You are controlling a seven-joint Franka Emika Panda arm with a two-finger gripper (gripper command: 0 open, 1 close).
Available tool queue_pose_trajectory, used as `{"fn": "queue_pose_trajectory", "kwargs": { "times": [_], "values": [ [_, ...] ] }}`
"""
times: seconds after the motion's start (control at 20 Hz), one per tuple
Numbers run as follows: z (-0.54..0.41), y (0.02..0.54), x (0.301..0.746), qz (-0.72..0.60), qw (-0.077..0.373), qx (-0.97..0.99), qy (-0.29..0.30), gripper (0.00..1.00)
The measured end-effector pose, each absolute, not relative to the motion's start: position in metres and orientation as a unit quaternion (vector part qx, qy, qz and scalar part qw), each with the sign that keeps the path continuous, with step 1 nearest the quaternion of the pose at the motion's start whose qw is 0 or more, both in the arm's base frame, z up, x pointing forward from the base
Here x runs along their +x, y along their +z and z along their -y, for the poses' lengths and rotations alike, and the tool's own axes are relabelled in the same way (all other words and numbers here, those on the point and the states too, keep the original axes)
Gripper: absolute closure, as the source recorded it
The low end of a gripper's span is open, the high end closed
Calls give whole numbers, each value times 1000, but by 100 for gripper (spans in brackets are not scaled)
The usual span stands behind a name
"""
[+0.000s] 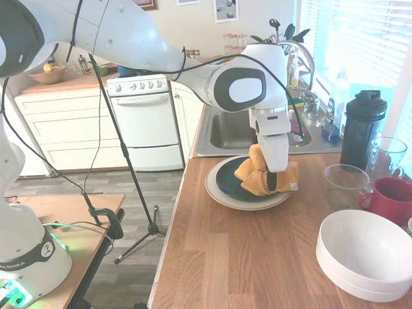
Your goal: Wipe the blue plate in clockwise motion
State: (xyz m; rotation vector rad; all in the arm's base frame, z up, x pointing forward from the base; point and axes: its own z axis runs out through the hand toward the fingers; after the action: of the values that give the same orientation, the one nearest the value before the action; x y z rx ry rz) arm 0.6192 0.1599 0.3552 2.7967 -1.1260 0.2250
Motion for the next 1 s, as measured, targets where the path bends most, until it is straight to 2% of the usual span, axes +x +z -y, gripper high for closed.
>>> {"fn": "queue_pose_trajectory", "kwargs": {
  "times": [0.65, 0.85, 1.0],
  "values": [
    [-183, 366, 545, 336, 58, 938, 67, 100],
    [-197, 373, 540, 339, 40, 938, 60, 100],
    [-193, 396, 540, 351, 15, 934, 63, 100]
  ]
}}
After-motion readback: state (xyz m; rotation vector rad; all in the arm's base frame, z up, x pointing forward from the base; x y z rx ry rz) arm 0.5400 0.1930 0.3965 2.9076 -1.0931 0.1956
